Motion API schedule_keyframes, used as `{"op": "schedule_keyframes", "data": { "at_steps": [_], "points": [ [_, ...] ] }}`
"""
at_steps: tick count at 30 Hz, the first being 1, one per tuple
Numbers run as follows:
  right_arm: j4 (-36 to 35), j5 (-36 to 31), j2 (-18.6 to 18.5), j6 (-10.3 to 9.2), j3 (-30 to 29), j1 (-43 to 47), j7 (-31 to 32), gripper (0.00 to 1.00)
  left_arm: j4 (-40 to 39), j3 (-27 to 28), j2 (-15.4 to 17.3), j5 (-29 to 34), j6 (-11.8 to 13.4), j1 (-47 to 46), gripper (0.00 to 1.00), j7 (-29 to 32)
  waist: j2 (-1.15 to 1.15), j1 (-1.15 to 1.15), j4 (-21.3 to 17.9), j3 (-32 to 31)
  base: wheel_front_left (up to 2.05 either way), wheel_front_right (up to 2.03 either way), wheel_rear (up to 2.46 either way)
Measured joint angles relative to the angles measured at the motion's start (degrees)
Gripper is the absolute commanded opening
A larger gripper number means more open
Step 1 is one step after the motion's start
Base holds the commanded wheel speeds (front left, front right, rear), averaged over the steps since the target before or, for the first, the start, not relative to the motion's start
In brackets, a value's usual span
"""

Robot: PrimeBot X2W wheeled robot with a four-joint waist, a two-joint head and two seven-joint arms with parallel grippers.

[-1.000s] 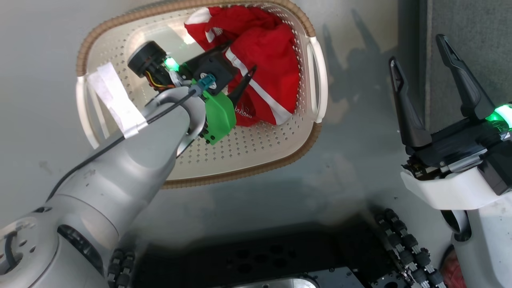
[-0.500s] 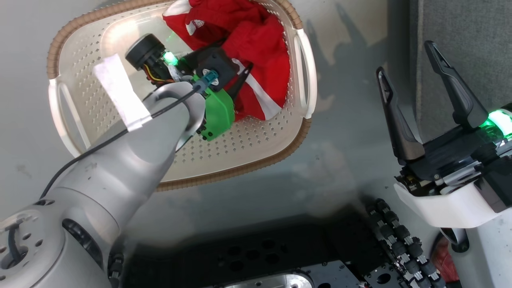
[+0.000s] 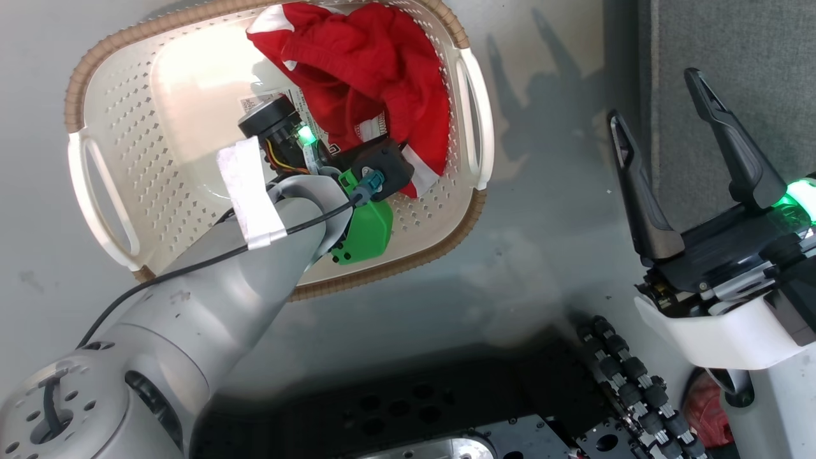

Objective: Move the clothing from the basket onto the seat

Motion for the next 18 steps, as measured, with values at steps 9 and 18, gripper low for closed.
{"op": "schedule_keyframes", "data": {
  "at_steps": [9,18],
  "points": [
    [-0.08,-0.07,0.58,0.00,-1.09,-1.77,0.00,1.00,-2.36,0.70,-0.14,-3.96,0.00,-1.59,0.00,-0.75,0.00,0.00,1.57,-0.24,0.00,0.00,0.00],
    [2.85,-0.02,2.20,0.00,-1.44,-3.08,0.00,1.00,-10.09,11.41,2.24,0.14,2.88,7.70,0.00,-0.75,0.00,0.00,2.73,-4.74,0.00,0.00,0.00]
  ]
}}
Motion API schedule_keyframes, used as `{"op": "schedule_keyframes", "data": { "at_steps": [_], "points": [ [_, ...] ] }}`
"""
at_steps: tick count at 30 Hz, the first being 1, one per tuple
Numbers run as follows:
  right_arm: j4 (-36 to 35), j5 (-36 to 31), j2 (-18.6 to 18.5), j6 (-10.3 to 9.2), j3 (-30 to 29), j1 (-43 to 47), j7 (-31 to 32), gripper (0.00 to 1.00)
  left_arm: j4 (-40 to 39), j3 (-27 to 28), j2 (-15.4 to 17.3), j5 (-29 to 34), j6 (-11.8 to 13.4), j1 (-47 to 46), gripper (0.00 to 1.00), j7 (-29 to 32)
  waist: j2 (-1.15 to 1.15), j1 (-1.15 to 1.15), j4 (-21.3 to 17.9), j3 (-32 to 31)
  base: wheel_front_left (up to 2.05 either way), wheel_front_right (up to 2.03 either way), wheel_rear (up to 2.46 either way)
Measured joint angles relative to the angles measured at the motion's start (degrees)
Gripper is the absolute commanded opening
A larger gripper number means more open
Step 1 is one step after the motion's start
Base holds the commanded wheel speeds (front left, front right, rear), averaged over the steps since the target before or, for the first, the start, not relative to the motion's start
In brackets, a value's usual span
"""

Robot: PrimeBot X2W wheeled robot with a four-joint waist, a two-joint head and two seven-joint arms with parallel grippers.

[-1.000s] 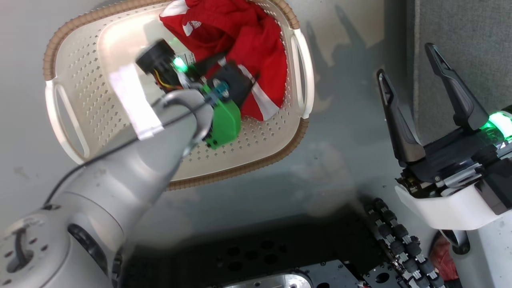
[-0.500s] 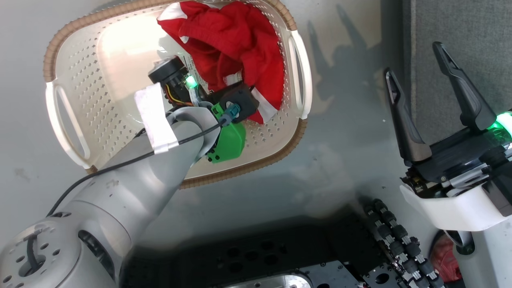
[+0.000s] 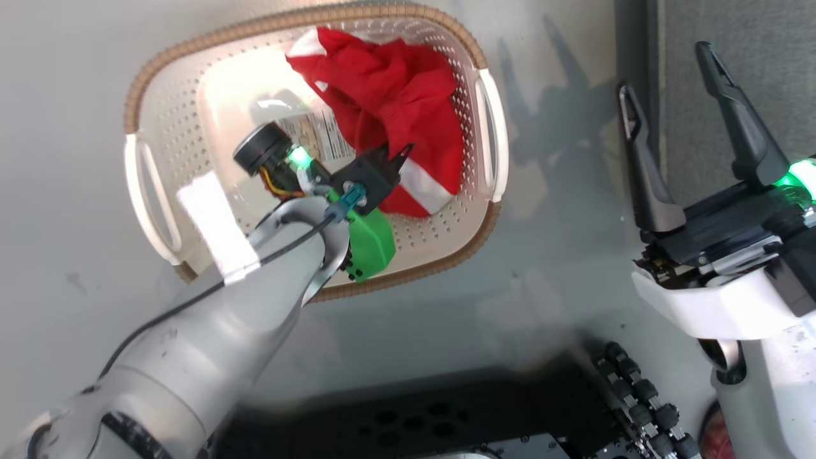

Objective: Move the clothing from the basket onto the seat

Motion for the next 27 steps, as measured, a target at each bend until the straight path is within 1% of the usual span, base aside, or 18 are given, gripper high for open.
{"op": "schedule_keyframes", "data": {
  "at_steps": [6,14,15,22,27],
  "points": [
    [2.81,0.58,1.16,0.00,0.73,0.72,0.00,1.00,-7.01,8.25,1.45,4.35,2.25,9.31,0.00,0.00,0.00,0.00,0.63,-6.49,0.00,0.00,0.00],
    [7.04,1.91,1.93,0.00,2.04,4.29,0.00,1.00,-15.37,17.42,1.75,9.55,3.35,20.92,0.00,0.00,0.00,0.00,1.45,-16.71,0.00,0.00,0.00],
    [9.29,2.46,2.14,0.00,3.12,7.44,0.00,1.00,-20.43,22.49,1.58,11.72,3.36,27.79,0.00,0.01,0.00,-0.01,1.97,-24.07,0.00,0.00,0.00],
    [12.12,3.54,2.71,0.00,4.88,11.53,0.00,1.00,-27.41,27.98,1.01,14.74,4.02,35.05,0.00,0.01,0.00,-0.01,2.53,-34.22,0.00,0.00,0.00],
    [13.69,4.42,3.36,0.00,6.23,14.91,0.00,1.00,-30.75,30.18,-0.05,16.67,4.14,39.10,0.00,0.00,0.00,-0.01,2.82,-41.04,0.00,0.00,0.00]
  ]
}}
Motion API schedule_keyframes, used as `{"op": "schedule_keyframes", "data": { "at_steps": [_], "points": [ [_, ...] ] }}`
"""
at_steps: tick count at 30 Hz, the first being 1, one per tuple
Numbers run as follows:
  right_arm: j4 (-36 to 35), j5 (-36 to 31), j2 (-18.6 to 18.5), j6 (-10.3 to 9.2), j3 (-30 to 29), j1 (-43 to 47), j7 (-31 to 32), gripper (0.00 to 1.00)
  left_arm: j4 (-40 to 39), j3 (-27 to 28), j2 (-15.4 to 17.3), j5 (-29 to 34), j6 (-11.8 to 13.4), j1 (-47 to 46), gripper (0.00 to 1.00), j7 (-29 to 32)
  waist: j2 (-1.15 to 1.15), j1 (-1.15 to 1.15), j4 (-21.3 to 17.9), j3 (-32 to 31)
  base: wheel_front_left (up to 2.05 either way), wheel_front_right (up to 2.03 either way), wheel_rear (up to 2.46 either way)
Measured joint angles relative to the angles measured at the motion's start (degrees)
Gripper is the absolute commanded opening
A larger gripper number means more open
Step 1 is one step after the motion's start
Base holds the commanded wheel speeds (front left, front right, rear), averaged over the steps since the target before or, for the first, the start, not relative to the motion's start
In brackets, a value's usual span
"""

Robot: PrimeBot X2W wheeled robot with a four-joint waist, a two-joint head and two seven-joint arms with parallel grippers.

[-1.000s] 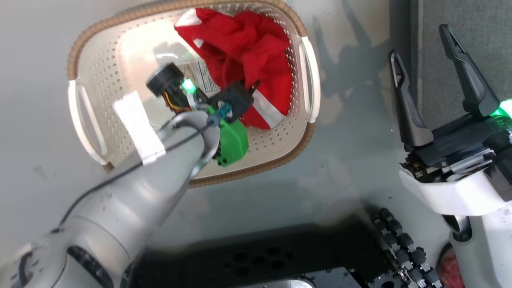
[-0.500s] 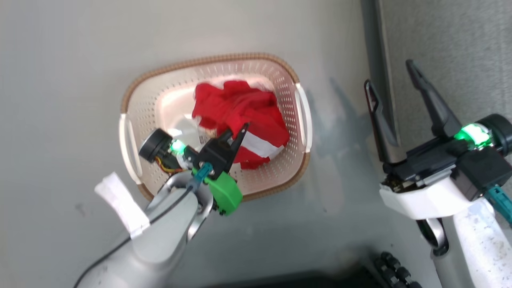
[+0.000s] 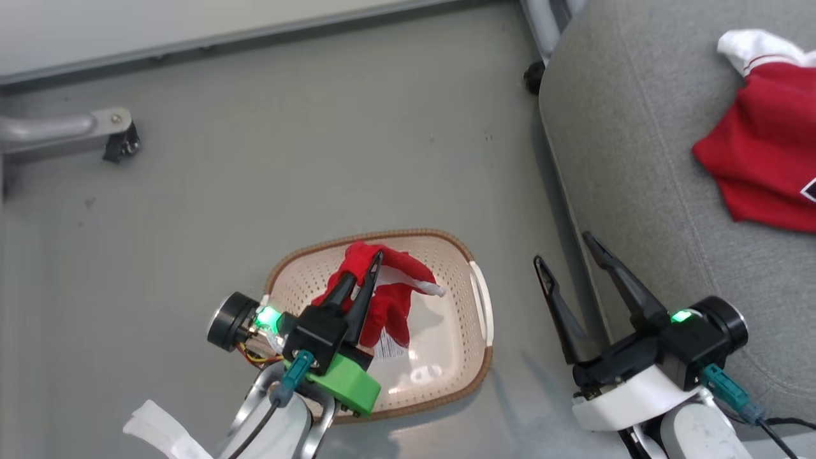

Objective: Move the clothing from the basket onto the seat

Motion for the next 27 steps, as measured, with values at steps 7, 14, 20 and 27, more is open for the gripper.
{"op": "schedule_keyframes", "data": {
  "at_steps": [7,14,20,27],
  "points": [
    [1.52,1.11,0.33,0.00,1.62,3.74,0.00,1.00,-3.56,1.41,-0.55,1.77,-0.64,2.99,0.00,0.01,0.00,0.00,0.21,-8.82,0.00,0.00,0.00],
    [1.81,1.58,0.37,0.00,1.64,5.73,0.00,1.00,-6.88,3.04,-1.77,1.77,-1.47,3.93,0.00,0.00,0.00,0.00,0.07,-15.41,0.00,0.00,0.00],
    [2.38,2.96,1.12,0.00,2.93,6.15,0.00,1.00,-8.67,3.48,-3.13,1.41,-2.15,3.97,0.00,0.00,0.00,0.00,-0.07,-18.62,0.00,0.00,0.00],
    [4.70,7.86,1.96,-0.01,9.38,4.17,0.00,1.00,-9.35,2.05,-4.17,1.24,-2.59,3.14,0.00,0.00,0.00,0.00,-0.02,-19.56,0.00,0.00,0.00]
  ]
}}
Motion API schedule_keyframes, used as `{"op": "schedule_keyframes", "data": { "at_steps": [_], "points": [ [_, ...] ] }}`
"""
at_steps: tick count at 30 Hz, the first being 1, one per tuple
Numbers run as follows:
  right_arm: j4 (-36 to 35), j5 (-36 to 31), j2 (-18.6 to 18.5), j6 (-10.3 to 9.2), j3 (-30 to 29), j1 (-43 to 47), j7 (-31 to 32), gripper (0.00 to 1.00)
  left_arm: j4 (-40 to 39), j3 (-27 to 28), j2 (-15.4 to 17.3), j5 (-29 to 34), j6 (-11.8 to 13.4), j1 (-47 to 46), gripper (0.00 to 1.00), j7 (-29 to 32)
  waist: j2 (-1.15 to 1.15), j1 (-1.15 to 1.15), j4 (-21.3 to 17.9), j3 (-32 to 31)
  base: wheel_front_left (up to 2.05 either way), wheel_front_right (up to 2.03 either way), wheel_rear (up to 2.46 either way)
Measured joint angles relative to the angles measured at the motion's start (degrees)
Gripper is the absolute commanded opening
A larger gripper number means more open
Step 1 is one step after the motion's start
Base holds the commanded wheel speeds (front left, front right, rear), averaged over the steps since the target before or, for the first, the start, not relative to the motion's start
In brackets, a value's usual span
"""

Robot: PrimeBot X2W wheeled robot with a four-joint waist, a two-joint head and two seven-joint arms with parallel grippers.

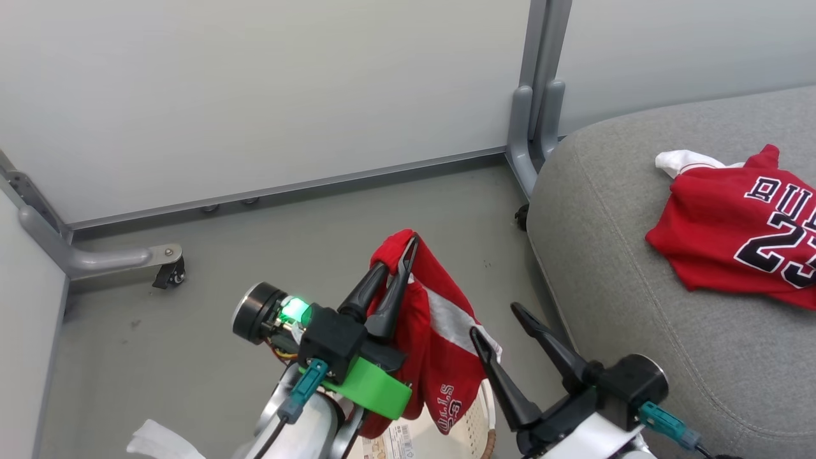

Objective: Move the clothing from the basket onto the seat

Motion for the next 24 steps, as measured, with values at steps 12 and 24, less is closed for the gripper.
{"op": "schedule_keyframes", "data": {
  "at_steps": [12,24],
  "points": [
    [9.43,5.65,1.49,0.00,7.22,-6.98,0.00,1.00,-0.45,-6.31,-0.77,-1.55,0.29,-4.47,0.00,0.00,0.00,0.00,0.98,1.10,0.00,0.00,0.00],
    [21.92,6.35,1.75,0.01,4.70,-7.26,0.00,1.00,-1.33,-10.67,-0.85,-4.04,1.80,-7.42,0.00,0.00,0.00,0.00,3.11,2.81,0.00,0.00,0.00]
  ]
}}
